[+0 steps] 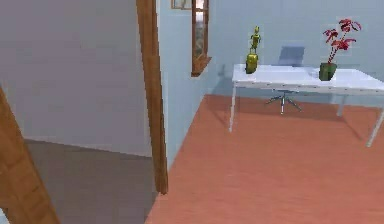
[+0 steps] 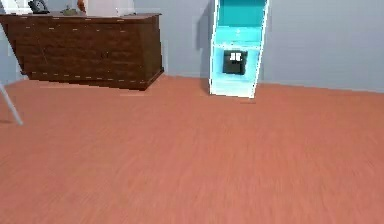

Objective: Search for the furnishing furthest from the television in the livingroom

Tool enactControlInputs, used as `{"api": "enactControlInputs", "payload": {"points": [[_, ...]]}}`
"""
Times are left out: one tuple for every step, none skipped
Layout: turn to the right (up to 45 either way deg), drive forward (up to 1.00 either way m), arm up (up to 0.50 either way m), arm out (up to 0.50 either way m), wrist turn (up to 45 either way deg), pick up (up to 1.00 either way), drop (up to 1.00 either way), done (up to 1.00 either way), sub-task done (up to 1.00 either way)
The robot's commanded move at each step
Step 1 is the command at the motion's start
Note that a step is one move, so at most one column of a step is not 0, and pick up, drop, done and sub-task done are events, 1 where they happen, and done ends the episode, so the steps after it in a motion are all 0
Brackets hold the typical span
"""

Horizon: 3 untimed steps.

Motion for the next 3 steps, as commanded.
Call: {"api": "enactControlInputs", "payload": {"points": [[0.0, 0.55, 0.0, 0.0, 0.0, 0.0, 0.0, 0.0, 0.0], [-27.0, 0.0, 0.0, 0.0, 0.0, 0.0, 0.0, 0.0, 0.0], [-3.0, 0.0, 0.0, 0.0, 0.0, 0.0, 0.0, 0.0, 0.0]]}}
